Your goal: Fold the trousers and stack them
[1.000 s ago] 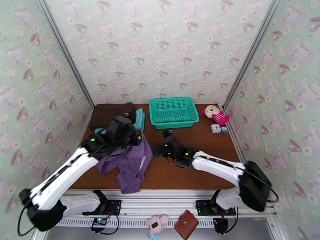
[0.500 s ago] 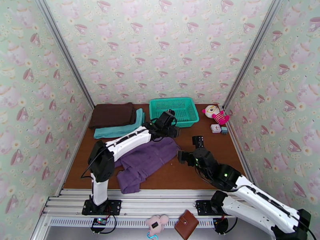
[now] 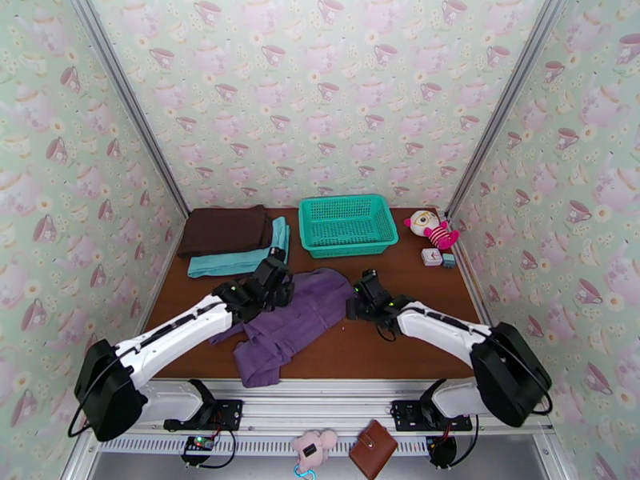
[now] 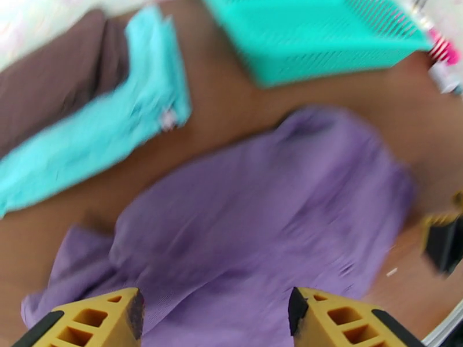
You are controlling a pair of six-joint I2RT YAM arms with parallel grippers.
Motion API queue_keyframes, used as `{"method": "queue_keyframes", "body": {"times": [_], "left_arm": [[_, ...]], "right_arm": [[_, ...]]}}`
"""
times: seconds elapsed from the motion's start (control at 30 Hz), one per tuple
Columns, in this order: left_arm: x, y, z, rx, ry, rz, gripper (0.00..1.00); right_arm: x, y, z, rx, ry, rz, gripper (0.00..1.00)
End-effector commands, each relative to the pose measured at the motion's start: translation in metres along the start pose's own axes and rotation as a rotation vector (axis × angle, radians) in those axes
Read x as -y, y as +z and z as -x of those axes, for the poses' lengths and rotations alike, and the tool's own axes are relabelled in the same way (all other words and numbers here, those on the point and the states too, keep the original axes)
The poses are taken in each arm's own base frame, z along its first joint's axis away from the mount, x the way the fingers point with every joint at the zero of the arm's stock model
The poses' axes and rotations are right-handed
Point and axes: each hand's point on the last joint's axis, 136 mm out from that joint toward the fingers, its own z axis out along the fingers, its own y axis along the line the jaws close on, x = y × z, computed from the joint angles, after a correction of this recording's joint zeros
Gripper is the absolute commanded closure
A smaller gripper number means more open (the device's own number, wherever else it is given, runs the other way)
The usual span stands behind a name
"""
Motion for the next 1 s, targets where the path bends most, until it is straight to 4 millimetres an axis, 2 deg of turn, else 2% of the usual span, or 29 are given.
{"method": "queue_keyframes", "body": {"times": [0.0,0.23,0.4,0.47,0.57,0.67,0.8,0.97], "left_arm": [[-0.008,-0.009,0.005,0.032,-0.044,-0.033,0.31],[-0.03,-0.002,-0.001,0.006,-0.101,0.02,0.31],[-0.02,0.01,-0.007,-0.05,-0.084,-0.016,0.31],[-0.025,0.017,-0.014,-0.079,-0.072,0.02,0.31],[-0.039,0.027,-0.024,-0.129,-0.067,0.113,0.31],[-0.043,0.035,-0.026,-0.136,-0.065,0.134,0.31],[-0.045,0.044,-0.021,-0.122,-0.057,0.146,0.31],[-0.041,0.039,-0.007,-0.062,-0.048,0.119,0.31]], "right_arm": [[-0.021,0.007,0.033,0.076,0.009,0.081,0.09],[-0.036,0.031,0.038,0.03,-0.011,0.129,0.25],[-0.041,0.046,0.029,-0.018,-0.019,0.14,0.43],[-0.04,0.048,0.026,-0.025,-0.02,0.137,0.49],[-0.039,0.047,0.026,-0.022,-0.021,0.137,0.63],[-0.038,0.043,0.028,-0.01,-0.023,0.139,0.71],[-0.041,0.036,0.031,-0.003,-0.027,0.158,0.98],[-0.038,0.023,0.032,0.012,-0.026,0.172,1.0]]}}
